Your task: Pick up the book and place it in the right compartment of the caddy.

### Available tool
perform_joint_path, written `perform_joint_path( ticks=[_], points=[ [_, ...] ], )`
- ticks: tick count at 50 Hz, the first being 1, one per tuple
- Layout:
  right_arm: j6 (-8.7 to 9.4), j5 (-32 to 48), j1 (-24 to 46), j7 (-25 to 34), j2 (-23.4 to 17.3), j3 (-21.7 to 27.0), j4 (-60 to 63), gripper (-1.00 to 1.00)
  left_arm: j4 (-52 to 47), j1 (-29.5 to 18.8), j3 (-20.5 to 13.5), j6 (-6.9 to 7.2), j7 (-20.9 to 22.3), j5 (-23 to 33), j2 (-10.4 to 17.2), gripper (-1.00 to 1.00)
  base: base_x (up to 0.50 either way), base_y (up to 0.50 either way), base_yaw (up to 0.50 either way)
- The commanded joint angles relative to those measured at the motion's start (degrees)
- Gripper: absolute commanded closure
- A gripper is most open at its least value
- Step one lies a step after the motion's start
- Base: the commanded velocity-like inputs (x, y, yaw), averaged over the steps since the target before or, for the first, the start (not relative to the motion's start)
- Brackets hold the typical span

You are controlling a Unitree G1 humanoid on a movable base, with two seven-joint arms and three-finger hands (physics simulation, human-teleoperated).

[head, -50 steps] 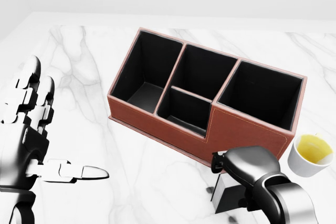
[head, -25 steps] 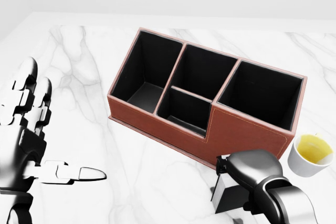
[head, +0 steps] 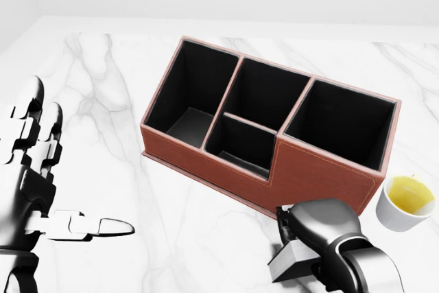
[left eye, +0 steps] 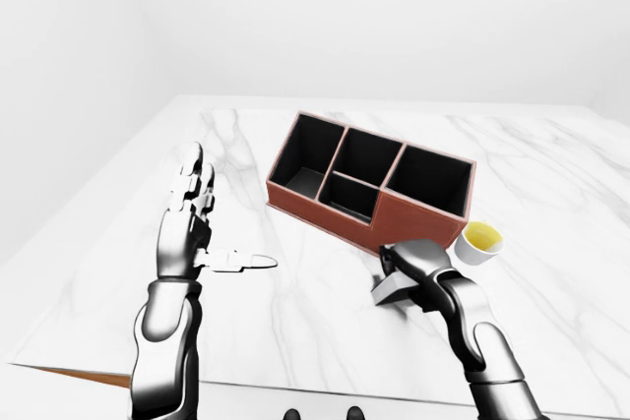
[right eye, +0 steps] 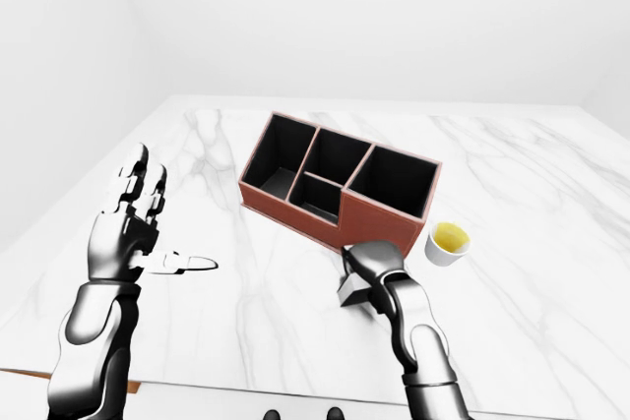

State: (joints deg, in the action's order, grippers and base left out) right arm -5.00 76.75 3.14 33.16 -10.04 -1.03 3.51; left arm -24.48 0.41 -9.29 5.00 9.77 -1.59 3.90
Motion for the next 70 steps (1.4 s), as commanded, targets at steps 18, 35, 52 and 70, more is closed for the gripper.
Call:
perform_joint_path(
  ticks=[18, 35, 52, 70],
  points=[
    [0.0, -10.07, -1.92, 3.44, 2.88, 0.72, 18.42, 1.0, 0.22, -0.63, -0.4, 0.0, -0.01, -0.16, 0.27, -1.0, 0.0, 0.0, 0.0],
    [0.0, -15.72, 1.18, 3.5, 4.17, 2.19, 28.72, 1.0, -0.25, -0.43, -1.12, 0.0, -0.22, -0.27, 0.42, -1.0, 0.0, 0.0, 0.0],
    [0.0, -22.48, 7.72, -1.4, 3.39, 4.29, 34.28, 1.0, -0.67, -0.21, -1.29, 0.0, -0.27, -0.26, 0.35, -1.0, 0.0, 0.0, 0.0],
    [0.0, -26.99, 20.24, -3.15, -0.41, 6.25, 33.86, 1.0, -0.85, -0.64, -1.32, 0.0, -0.23, -0.3, 0.53, -1.0, 0.0, 0.0, 0.0]
  ],
)
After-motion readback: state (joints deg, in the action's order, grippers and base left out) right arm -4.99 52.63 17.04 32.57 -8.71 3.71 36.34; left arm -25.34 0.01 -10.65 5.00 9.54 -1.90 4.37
